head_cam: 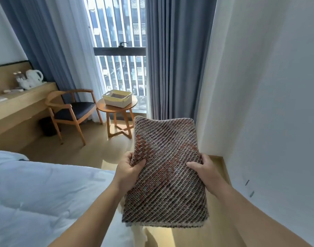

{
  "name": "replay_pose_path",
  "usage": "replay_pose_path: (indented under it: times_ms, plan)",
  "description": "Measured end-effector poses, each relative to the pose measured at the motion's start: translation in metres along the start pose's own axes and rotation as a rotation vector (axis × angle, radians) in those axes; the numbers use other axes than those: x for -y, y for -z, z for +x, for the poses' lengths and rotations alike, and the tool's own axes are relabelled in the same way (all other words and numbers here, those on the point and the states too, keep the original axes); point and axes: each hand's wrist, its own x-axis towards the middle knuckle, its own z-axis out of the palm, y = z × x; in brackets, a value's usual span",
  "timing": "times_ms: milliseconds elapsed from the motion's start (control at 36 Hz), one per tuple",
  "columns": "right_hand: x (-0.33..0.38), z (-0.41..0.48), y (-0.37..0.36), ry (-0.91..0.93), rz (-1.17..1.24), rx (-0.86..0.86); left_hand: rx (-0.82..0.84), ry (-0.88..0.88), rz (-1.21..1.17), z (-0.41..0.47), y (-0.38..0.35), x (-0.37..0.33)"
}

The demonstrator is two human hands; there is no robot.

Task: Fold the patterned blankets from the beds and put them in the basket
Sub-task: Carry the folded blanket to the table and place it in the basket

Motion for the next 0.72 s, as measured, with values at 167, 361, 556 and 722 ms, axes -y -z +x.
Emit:
replay_pose_path:
  times_ms: [167, 361, 556, 722]
  plan:
    - [0.017, 0.05, -0.013, 0.019, -0.071, -0.106, 0.065, -0.008, -0.04, 0.067, 0.004, 0.007]
    - [0.051, 0.106, -0.041, 0.115, -0.14, -0.202, 0.092, 0.007, -0.132, 0.144, 0.025, 0.007]
    - [0.061, 0.174, -0.053, 0.089, -0.062, -0.154, 0.099, 0.032, -0.209, 0.205, 0.027, 0.01]
    - [0.056, 0.249, -0.047, 0.105, -0.04, -0.074, 0.086, 0.064, -0.192, 0.265, 0.011, 0.016]
